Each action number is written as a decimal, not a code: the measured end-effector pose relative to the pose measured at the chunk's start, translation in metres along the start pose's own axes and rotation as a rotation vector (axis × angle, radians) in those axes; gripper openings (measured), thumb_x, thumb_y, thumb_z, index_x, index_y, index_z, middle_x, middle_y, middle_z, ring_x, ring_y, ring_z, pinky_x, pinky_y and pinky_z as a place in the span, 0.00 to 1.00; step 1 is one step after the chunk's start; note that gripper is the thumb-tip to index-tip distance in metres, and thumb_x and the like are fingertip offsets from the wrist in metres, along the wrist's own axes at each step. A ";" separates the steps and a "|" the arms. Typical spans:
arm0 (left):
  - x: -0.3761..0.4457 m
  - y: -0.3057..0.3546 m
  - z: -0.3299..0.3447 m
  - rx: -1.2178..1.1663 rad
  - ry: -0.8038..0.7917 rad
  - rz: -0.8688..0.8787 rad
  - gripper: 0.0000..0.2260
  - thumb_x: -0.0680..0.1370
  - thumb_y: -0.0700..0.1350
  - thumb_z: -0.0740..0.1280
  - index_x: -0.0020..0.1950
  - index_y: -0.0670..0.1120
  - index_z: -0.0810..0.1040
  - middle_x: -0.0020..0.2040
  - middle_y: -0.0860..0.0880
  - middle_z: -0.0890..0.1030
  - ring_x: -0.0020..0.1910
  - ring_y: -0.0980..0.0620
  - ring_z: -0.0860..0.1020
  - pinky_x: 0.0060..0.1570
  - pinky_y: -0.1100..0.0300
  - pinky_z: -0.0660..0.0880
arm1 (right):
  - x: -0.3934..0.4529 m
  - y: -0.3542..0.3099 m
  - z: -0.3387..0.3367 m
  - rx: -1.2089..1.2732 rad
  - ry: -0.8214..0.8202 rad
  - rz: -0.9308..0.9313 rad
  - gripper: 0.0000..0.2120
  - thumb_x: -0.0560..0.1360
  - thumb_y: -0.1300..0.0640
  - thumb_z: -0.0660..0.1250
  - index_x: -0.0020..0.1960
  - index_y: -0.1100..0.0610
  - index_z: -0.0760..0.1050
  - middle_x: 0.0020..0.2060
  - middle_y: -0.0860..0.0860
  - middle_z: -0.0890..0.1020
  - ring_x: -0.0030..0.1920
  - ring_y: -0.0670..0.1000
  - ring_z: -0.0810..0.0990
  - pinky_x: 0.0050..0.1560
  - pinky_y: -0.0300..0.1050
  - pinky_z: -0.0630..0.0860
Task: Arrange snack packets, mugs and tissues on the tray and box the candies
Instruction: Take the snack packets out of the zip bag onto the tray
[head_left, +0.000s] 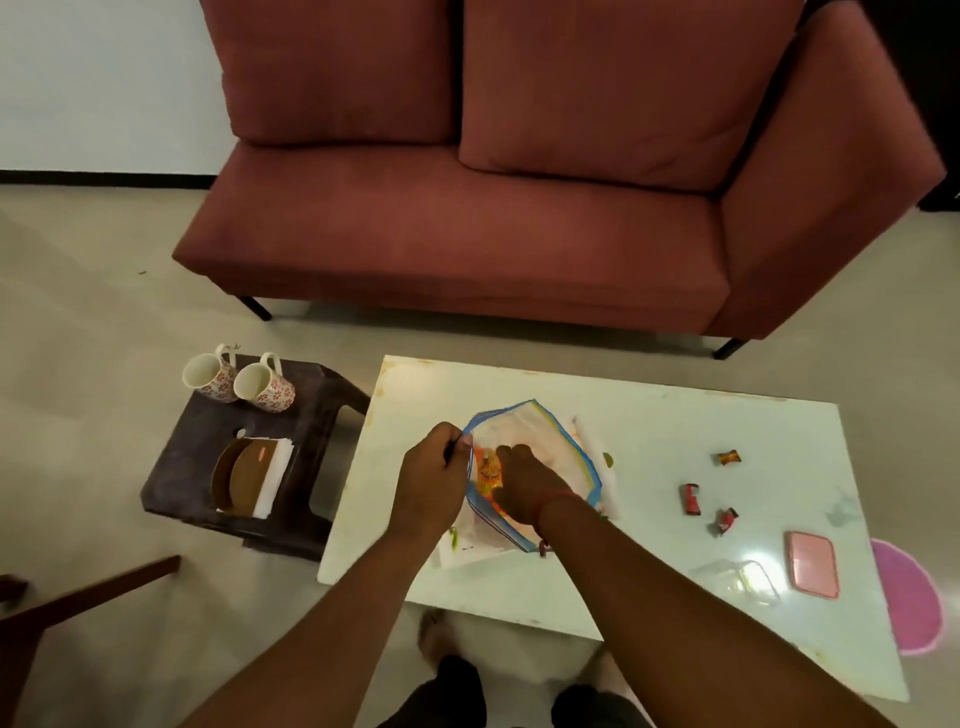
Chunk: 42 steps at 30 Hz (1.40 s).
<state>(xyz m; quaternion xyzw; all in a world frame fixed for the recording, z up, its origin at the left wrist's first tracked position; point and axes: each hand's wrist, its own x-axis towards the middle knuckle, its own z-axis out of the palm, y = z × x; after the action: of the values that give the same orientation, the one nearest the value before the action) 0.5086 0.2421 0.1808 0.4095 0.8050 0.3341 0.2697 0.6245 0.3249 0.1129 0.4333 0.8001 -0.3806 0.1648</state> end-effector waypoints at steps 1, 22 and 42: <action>-0.005 0.014 0.004 -0.008 0.005 0.037 0.10 0.82 0.51 0.60 0.41 0.53 0.71 0.37 0.55 0.79 0.38 0.55 0.79 0.34 0.65 0.76 | 0.000 0.008 -0.008 -0.034 0.007 -0.019 0.34 0.77 0.54 0.67 0.77 0.57 0.54 0.76 0.59 0.56 0.71 0.61 0.68 0.68 0.53 0.69; -0.004 0.033 0.019 0.194 0.132 -0.004 0.10 0.82 0.51 0.60 0.43 0.50 0.71 0.39 0.51 0.79 0.33 0.56 0.75 0.31 0.69 0.65 | -0.058 -0.008 -0.087 -0.766 0.403 -0.463 0.08 0.73 0.63 0.67 0.51 0.58 0.79 0.52 0.57 0.82 0.45 0.60 0.83 0.41 0.51 0.78; 0.053 -0.120 -0.089 0.284 0.084 -0.154 0.10 0.82 0.47 0.60 0.45 0.44 0.74 0.41 0.46 0.79 0.40 0.46 0.78 0.42 0.52 0.78 | 0.017 -0.038 0.002 0.940 1.088 0.272 0.06 0.79 0.52 0.63 0.46 0.53 0.71 0.40 0.49 0.78 0.42 0.61 0.81 0.43 0.57 0.79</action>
<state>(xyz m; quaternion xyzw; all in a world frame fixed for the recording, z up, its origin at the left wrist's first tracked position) 0.3608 0.2056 0.1376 0.3663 0.8836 0.2125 0.1999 0.5839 0.3205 0.1195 0.6815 0.4601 -0.3908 -0.4137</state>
